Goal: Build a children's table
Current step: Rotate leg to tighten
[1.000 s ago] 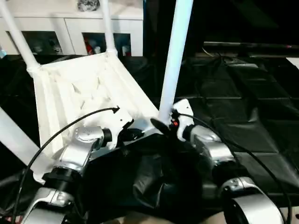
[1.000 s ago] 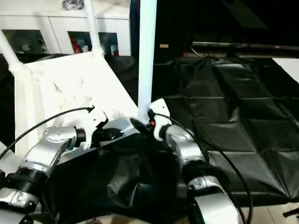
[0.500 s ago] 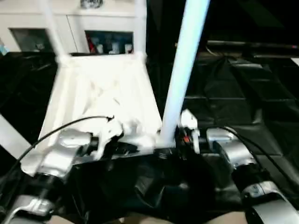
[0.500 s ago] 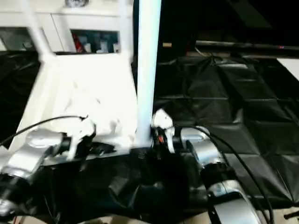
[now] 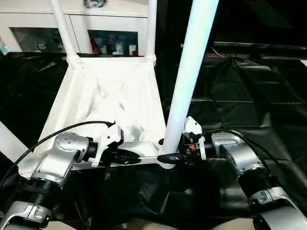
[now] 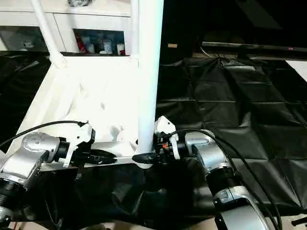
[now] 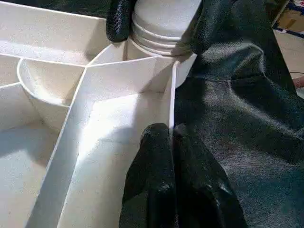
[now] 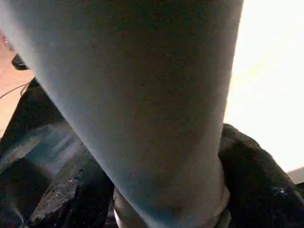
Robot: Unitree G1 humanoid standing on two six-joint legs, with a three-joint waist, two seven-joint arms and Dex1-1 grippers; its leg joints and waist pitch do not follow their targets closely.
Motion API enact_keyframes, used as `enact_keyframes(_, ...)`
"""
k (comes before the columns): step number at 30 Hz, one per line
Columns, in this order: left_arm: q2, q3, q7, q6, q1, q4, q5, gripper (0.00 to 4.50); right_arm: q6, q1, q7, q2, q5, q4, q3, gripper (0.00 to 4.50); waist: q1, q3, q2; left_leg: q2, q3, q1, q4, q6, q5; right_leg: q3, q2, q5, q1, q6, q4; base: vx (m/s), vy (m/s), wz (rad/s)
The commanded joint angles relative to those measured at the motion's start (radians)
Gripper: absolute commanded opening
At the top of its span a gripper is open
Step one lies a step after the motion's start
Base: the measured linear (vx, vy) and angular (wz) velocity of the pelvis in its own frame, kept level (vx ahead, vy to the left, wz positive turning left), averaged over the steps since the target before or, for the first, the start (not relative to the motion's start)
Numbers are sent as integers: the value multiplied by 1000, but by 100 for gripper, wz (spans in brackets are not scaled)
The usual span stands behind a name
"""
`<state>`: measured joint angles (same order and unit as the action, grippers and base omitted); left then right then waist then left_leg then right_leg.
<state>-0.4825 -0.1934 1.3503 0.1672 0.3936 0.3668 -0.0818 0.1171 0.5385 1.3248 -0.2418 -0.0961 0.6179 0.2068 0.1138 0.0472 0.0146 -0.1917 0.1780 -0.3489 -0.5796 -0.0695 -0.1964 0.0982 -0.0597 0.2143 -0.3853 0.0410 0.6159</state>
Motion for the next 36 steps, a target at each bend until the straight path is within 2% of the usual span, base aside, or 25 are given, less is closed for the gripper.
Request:
enact_keyframes(1,58,-2,-52,-20,15,-21,-27,0,9,-23,-21,52,6,-2,53,270,-1,-57,3,-56,-13,2,60,74,-83,-69,-102,101,49,199,-65,0,0,0)
enact_keyframes(2,74,0,-87,-17,23,-15,-19,0,7,-12,-108,82,17,31,32,270,-2,-55,4,-56,-14,2,62,70,-92,-69,-102,122,49,195,-68,0,0,0)
enact_keyframes(3,85,1,-112,-15,28,-10,-13,0,7,-4,-170,102,25,54,16,270,-6,-51,2,-56,-14,3,65,56,-111,-70,-103,164,44,189,-73,0,0,0)
enact_keyframes(4,105,3,-160,-6,37,-4,1,0,-3,8,-264,135,35,91,-6,270,-7,-48,3,-54,-17,5,68,37,-144,-70,-109,247,47,170,-84,0,0,0)
enact_keyframes(6,129,6,-217,4,48,8,18,0,-2,22,-354,165,43,128,-27,270,-18,-47,3,-55,-22,6,73,9,-169,-70,-109,316,46,152,-90,0,0,0)
enact_keyframes(9,181,5,-328,7,74,40,56,0,-8,58,-522,226,61,207,-52,269,-30,-44,1,-51,-20,12,73,3,-199,-73,-107,365,38,140,-99,0,0,0)
enact_keyframes(10,195,4,-361,11,82,48,67,0,-10,69,-570,247,63,228,-63,269,-27,-46,3,-50,-22,15,72,0,-208,-73,-110,388,42,131,-101,0,0,0)
enact_keyframes(12,234,3,-432,21,100,60,91,0,-11,95,-677,303,60,269,-93,269,-26,-46,3,-50,-22,15,73,0,-204,-73,-108,384,40,122,-101,0,0,0)
enact_keyframes(15,278,4,-489,32,111,57,105,0,-48,104,-720,346,76,285,-87,269,-27,-52,2,-53,-20,14,72,0,-168,-75,-106,294,41,139,-90,0,0,0)
enact_keyframes(16,288,2,-497,35,111,53,106,0,-65,104,-723,353,84,288,-80,269,-23,-54,2,-52,-18,12,70,9,-150,-75,-105,242,42,150,-85,0,0,0)
enact_keyframes(18,299,-10,-490,24,105,42,108,0,-86,98,-669,360,68,283,-73,325,-21,-57,2,-51,-17,8,69,28,-126,-75,-104,179,46,162,-78,0,0,0)
enact_keyframes(19,301,-16,-480,19,101,36,107,0,-90,96,-648,359,60,282,-74,325,-21,-58,1,-52,-17,7,68,36,-112,-74,-103,148,47,170,-74,0,0,0)
enact_keyframes(21,301,-20,-471,17,96,32,104,0,-91,94,-631,357,55,280,-75,357,-22,-58,-1,-51,-16,5,67,45,-102,-74,-103,115,48,179,-71,0,0,0)
enact_keyframes(25,259,-22,-400,-12,72,8,95,0,-109,80,-524,288,72,241,-37,393,-22,-56,-1,-53,-16,4,68,52,-126,-72,-103,150,50,176,-76,0,0,0)
enact_keyframes(26,248,-19,-390,-15,70,7,95,0,-110,77,-501,269,75,230,-30,393,-21,-56,-4,-52,-17,4,68,52,-127,-72,-103,156,50,176,-77,0,0,0)
enact_keyframes(30,201,-10,-317,-25,56,-8,72,0,-126,52,-367,191,67,169,-5,393,-18,-58,0,-54,-16,0,64,68,-108,-71,-103,129,53,178,-74,0,0,0)
enact_keyframes(33,167,-3,-265,-34,49,-16,59,0,-134,33,-275,138,53,127,4,393,-16,-59,0,-55,-14,0,62,79,-101,-69,-101,114,51,184,-72,0,0,0)
enact_keyframes(34,152,-1,-242,-41,45,-18,54,0,-130,25,-234,117,48,110,3,393,-16,-59,4,-55,-13,-1,61,81,-99,-69,-100,110,51,186,-70,0,0,0)
enact_keyframes(36,115,6,-185,-50,36,-20,40,0,-123,11,-146,72,29,70,1,393,-10,-58,2,-55,-13,-1,60,87,-109,-68,-100,132,52,183,-72,0,0,0)
